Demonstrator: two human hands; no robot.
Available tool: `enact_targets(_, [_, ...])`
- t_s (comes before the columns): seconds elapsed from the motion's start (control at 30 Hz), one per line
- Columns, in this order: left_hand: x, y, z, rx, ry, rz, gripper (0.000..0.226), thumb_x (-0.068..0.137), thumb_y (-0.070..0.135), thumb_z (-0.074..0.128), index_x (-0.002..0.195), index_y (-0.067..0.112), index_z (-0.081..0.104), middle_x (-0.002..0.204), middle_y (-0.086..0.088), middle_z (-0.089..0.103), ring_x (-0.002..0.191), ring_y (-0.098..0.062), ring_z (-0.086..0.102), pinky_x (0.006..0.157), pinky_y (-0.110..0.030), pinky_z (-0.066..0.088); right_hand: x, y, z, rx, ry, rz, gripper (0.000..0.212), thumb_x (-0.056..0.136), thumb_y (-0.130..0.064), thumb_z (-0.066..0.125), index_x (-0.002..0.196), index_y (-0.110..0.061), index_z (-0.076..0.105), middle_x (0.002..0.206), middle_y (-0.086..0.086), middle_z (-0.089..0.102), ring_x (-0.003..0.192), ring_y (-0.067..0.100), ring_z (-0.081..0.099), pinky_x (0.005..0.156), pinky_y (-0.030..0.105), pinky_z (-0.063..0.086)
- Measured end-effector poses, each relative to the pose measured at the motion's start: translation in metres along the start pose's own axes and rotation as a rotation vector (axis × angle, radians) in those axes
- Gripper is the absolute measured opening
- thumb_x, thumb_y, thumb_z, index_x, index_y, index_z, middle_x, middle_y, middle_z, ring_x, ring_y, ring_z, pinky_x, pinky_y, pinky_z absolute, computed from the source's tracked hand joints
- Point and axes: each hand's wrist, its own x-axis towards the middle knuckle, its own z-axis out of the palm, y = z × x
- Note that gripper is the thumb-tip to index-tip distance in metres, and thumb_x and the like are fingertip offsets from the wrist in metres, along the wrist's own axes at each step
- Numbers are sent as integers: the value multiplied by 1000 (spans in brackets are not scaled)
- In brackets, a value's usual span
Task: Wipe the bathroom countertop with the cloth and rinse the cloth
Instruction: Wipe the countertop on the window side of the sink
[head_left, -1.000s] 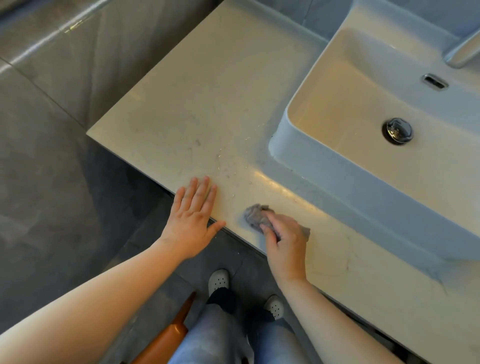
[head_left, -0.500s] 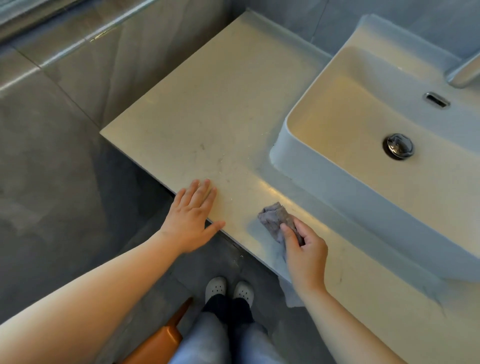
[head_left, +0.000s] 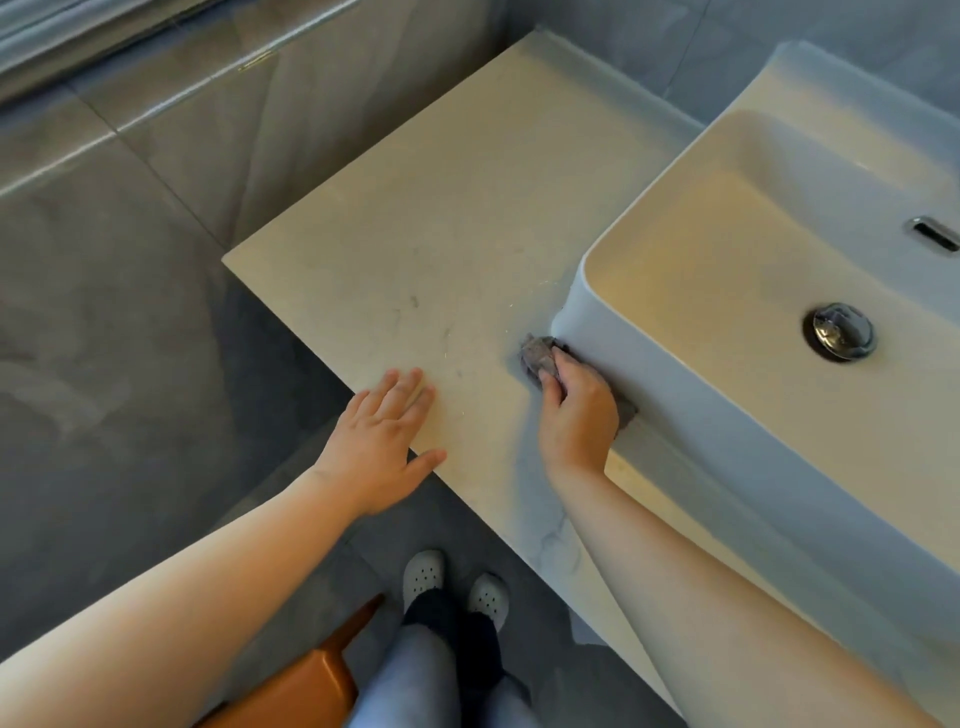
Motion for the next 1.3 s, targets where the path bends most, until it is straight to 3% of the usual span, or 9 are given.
enact_targets(0.13, [1, -8, 1, 21, -5, 28, 90, 74, 71, 5, 152, 26, 1, 158, 5, -13, 145, -18, -15, 117, -36, -4, 1, 1, 2, 3, 26, -28, 31, 89, -6, 60, 120, -4, 65, 116, 7, 69, 111, 26, 61, 96, 35, 47])
enact_targets(0.3, [1, -17, 1, 51, 5, 72, 88, 73, 71, 2, 151, 29, -3, 157, 6, -17, 145, -17, -17, 116, -36, -5, -12, -2, 3, -38, -39, -82, 32, 89, -10, 61, 121, -8, 65, 115, 5, 69, 108, 24, 62, 93, 33, 48])
enact_targets(0.4, [1, -23, -2, 19, 24, 126, 82, 78, 66, 8, 151, 29, 7, 159, 7, -7, 147, -18, -7, 116, -37, 1, -35, -7, 8, -43, -93, -157, 32, 87, -8, 63, 119, -7, 66, 114, 5, 69, 106, 23, 62, 94, 36, 49])
enact_targets(0.53, [3, -44, -8, -141, 263, 5, 66, 89, 53, 29, 142, 16, 40, 153, -4, 31, 139, -26, 28, 112, -45, 23, -68, -20, 15, -3, -137, -198, 32, 83, -7, 65, 115, -9, 69, 113, 0, 70, 106, 13, 59, 95, 20, 40])
enact_targets(0.7, [7, -86, -9, -16, 233, -72, 69, 92, 54, 40, 147, 13, 29, 157, -11, 21, 145, -30, 15, 117, -51, 14, -103, -38, 17, 98, -321, -133, 26, 87, -16, 66, 112, -18, 71, 108, -10, 70, 103, 1, 58, 93, 14, 43])
enact_targets(0.83, [7, -98, -11, 6, 210, -74, 72, 90, 56, 42, 147, 15, 28, 158, -8, 18, 145, -29, 13, 118, -50, 12, -112, -57, 4, 292, -505, 58, 15, 88, -16, 63, 92, -26, 73, 74, -20, 67, 73, 0, 60, 67, 16, 47])
enact_targets(1.0, [9, -95, -10, -72, 214, -96, 72, 90, 58, 43, 147, 17, 28, 158, -6, 17, 146, -27, 9, 118, -48, 10, -78, -65, -11, 382, -200, 127, 19, 91, -14, 60, 83, -26, 72, 68, -9, 67, 61, 5, 56, 60, 24, 46])
enact_targets(1.13, [10, -97, -9, -75, 210, -77, 73, 89, 59, 43, 147, 17, 28, 158, -5, 17, 146, -27, 9, 118, -48, 9, -22, -48, -7, 192, 27, 76, 14, 93, -17, 58, 96, -14, 71, 72, -12, 62, 66, 4, 52, 61, 24, 42])
enact_targets(1.3, [9, -104, -7, -6, 198, -39, 75, 89, 61, 37, 149, 18, 23, 159, -5, 13, 146, -27, 6, 118, -49, 7, 16, -29, 9, -19, 96, 130, 27, 93, -21, 56, 116, -12, 68, 107, 4, 72, 93, 15, 63, 81, 27, 49])
